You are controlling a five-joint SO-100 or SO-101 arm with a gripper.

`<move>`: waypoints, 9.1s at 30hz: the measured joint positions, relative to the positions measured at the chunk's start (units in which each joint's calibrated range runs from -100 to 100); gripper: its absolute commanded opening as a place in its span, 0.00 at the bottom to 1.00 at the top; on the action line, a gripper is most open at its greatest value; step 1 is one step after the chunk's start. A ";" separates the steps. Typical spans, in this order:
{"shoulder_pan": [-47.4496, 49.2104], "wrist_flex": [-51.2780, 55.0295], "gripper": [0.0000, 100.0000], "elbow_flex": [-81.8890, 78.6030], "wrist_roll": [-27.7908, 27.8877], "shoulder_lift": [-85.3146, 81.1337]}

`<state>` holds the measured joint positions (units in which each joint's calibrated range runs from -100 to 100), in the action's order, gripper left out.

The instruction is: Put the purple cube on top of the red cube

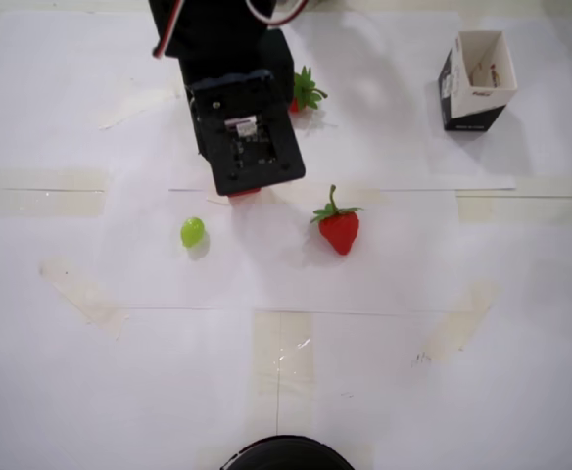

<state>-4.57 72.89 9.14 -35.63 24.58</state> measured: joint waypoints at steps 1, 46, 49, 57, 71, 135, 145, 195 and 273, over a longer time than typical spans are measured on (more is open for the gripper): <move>0.00 -0.16 0.23 -0.18 0.00 0.00; 5.99 2.13 0.23 -21.36 -9.77 -38.16; 5.47 -4.66 0.16 -38.19 -10.31 -51.79; 4.42 -8.70 0.03 -56.38 -9.04 -68.42; 4.87 -10.12 0.00 -79.73 -8.60 -108.50; 8.46 -11.94 0.00 -81.45 -3.61 -112.13; 15.13 -12.09 0.00 -59.46 -0.88 -87.14; 15.28 -4.90 0.33 -17.10 6.98 -9.00; 0.75 2.53 0.07 3.98 13.68 -0.09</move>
<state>-3.82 75.42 13.12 -21.95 24.49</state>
